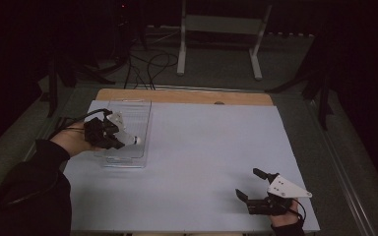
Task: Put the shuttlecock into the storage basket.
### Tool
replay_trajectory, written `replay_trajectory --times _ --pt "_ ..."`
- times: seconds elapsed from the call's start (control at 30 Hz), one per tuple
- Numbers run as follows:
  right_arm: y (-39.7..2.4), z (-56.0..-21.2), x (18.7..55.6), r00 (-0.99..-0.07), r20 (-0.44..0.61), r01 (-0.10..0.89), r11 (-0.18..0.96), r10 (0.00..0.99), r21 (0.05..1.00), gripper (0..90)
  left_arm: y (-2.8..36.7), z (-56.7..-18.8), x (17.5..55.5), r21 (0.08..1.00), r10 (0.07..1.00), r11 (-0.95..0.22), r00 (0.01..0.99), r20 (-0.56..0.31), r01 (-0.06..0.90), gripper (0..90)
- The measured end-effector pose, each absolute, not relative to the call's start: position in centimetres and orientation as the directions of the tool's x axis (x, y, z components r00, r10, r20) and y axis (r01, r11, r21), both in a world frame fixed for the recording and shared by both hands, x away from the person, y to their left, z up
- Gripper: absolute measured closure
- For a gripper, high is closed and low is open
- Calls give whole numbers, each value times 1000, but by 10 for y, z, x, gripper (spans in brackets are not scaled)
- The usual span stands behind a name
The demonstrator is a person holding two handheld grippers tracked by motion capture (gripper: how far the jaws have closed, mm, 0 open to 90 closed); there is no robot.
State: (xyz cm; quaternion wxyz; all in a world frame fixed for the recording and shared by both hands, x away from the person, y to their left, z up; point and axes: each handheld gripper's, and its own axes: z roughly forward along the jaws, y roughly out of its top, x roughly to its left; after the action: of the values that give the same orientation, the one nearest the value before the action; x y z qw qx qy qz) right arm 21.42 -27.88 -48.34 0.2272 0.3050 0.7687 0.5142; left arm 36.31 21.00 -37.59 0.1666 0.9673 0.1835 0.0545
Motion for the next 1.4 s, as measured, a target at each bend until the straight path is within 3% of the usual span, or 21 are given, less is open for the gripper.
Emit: replay_trajectory --times 1.4 --pt "-278 -484 215 -712 -36 244 295 701 924 91 202 -418 380 294 390 -878 921 -18 377 894"
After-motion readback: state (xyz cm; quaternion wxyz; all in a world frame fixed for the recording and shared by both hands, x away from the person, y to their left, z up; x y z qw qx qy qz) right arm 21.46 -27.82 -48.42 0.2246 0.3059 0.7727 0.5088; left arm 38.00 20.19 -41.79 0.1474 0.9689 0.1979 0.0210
